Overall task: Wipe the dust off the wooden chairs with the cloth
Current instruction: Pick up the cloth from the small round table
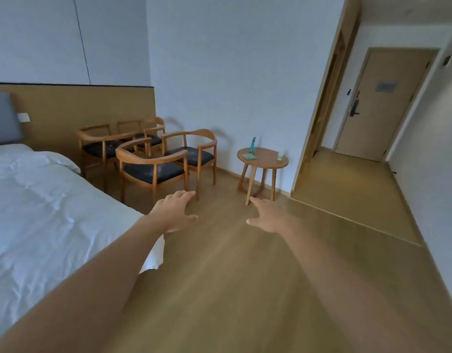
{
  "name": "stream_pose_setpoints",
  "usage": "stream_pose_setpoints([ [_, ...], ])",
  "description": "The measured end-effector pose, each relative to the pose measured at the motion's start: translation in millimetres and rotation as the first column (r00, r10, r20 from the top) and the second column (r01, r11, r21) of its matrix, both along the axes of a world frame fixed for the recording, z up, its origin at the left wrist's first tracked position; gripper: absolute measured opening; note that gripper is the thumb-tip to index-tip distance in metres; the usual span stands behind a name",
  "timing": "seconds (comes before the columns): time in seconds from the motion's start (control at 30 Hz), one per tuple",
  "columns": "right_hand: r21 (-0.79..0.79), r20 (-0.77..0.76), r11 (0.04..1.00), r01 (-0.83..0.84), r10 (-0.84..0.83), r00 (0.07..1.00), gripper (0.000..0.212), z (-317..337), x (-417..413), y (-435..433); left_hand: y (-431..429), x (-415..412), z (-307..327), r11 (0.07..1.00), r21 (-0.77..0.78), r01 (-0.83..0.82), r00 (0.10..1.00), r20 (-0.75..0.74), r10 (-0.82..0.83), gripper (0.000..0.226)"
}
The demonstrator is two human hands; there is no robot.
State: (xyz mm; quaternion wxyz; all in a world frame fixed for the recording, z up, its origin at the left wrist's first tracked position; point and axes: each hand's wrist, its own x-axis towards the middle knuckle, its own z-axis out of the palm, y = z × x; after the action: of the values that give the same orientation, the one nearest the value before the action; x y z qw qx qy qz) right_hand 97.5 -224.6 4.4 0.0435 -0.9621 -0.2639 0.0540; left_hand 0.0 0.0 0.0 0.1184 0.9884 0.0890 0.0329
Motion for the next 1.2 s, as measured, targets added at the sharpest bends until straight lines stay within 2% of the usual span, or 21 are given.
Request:
stream_pose_setpoints([
  [0.07,0.029,-0.027,0.999,0.035,-0.035,0.999,0.07,1.6,30.2,8.0,11.6,37.9,-0.8,0.999,-0.04,0.013,1.0,0.021,-0.012,0.07],
  [0.4,0.059,-0.07,0.984,0.167,-0.162,0.984,0.07,9.5,217.2,41.6,47.3,258.2,5.4,0.994,0.003,0.108,0.994,0.005,-0.108,0.071],
  [0.63,0.081,-0.055,0.985,0.155,-0.151,0.987,0.069,1.7,382.4,61.9,64.1,414.0,-10.3,0.995,0.002,0.095,0.995,-0.014,-0.095,0.071],
  [0.83,0.097,-0.065,0.983,0.153,-0.147,0.987,0.066,12.5,525.6,75.4,73.3,554.4,4.8,0.996,0.001,0.085,0.996,0.003,-0.085,0.069],
  [1.2,0.011,-0.082,0.986,0.168,-0.166,0.983,0.07,-0.6,765.2,135.5,133.9,795.3,-16.6,0.994,-0.03,0.107,0.994,-0.036,-0.108,0.07],
])
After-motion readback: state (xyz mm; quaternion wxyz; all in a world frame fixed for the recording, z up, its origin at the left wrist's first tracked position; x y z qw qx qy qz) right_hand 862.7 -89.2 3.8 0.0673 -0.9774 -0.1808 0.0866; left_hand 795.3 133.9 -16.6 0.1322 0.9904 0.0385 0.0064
